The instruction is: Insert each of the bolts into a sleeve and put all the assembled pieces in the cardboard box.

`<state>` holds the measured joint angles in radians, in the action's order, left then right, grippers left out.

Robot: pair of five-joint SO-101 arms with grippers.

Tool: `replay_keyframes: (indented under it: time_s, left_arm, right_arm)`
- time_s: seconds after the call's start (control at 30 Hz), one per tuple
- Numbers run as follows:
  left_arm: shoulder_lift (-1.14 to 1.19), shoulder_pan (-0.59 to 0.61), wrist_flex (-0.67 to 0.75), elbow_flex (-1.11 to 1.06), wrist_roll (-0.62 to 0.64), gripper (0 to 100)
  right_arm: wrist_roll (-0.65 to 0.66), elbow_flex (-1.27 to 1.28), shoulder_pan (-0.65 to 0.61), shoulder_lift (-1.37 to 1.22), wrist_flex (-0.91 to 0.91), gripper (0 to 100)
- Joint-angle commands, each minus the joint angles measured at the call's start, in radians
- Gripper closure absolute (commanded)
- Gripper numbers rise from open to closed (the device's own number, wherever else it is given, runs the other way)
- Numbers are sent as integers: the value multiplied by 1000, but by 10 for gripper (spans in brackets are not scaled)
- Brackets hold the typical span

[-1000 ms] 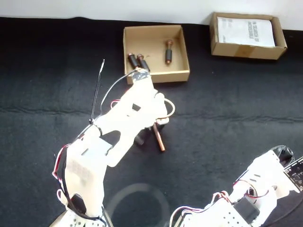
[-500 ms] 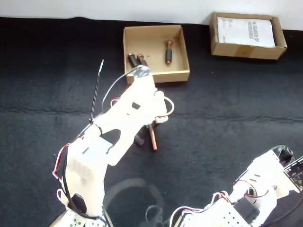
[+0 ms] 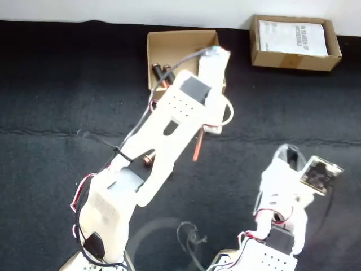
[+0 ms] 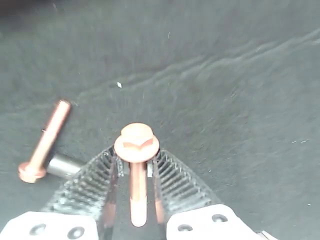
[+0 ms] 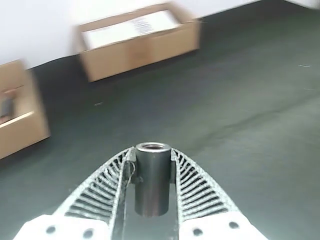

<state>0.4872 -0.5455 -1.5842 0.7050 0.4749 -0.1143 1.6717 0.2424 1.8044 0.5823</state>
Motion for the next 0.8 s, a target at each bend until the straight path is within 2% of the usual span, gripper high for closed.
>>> replay_keyframes:
  time_s: [0.0,0.3,0.53,0.77]
  left_arm:
    - [-18,21,-17,191,-14,991]
    - [-18,39,-21,565,-8,991]
    - [-7,15,-37,941,-15,991]
    - [-16,-19,-144,955,-15,991]
  right_arm:
    - [3,130,-136,22,-21,992]
    - [3,130,-367,13,-21,992]
    - [3,130,-406,13,-22,992]
    - [3,130,-460,13,-27,992]
